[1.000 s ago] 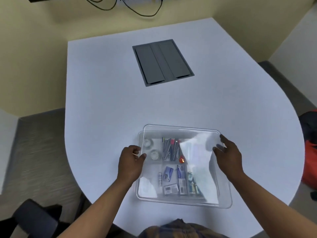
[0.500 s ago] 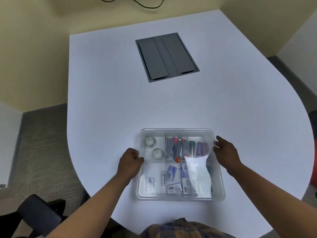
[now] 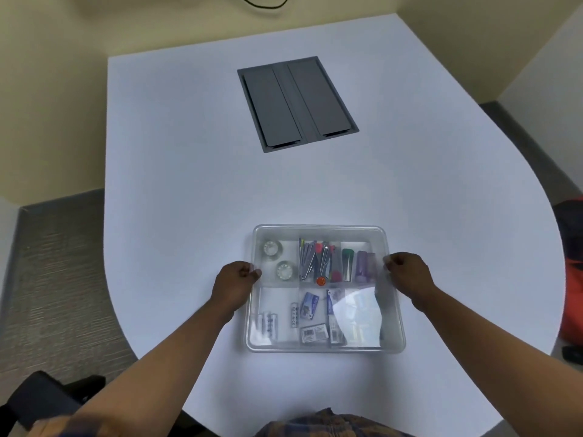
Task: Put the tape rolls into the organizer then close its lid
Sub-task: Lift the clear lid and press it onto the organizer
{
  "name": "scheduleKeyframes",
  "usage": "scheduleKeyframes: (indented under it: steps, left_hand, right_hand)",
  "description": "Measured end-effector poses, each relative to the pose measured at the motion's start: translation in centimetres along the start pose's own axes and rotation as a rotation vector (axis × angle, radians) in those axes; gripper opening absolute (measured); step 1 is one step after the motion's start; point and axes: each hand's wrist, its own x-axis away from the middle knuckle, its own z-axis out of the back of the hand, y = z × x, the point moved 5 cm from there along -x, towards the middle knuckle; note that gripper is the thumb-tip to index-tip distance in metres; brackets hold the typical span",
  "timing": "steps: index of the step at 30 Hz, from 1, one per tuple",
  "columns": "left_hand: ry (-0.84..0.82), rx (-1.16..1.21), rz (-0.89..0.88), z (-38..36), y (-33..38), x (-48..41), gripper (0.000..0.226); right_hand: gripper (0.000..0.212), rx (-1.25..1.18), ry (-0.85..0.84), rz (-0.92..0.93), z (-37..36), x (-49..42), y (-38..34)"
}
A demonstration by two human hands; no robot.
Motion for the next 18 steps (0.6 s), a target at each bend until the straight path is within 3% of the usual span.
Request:
scheduleKeyframes:
  steps: [2, 6, 9, 13, 18]
  left_hand:
    - [-0.009, -0.124, -0.037, 0.0, 1.3, -1.0, 0.029]
    - [-0.029, -0.391, -0.207, 0.8, 2.6, -1.0, 0.076]
    - [-0.208, -0.546, -0.312, 1.3, 3.1, -1.0, 0.101]
    - [-0.437, -0.797, -0.310, 1.5, 4.1, -2.0, 0.130]
    - [-0.471, -1.137, -0.350, 2.1, 4.7, -2.1, 0.150]
  right_hand:
    - [0.028, 0.242, -0.024, 0.115, 0.7, -0.7, -1.5]
    - [0.090, 0.479, -0.099, 0.356, 1.6, -0.8, -3.6]
    - [0.124, 0.733, -0.251, 0.386, 1.5, -1.2, -3.7]
    - [0.146, 0.981, -0.393, 0.384, 1.6, -1.4, -4.1]
    - [0.160, 1.139, -0.478, 0.364, 1.8, -1.2, -3.8]
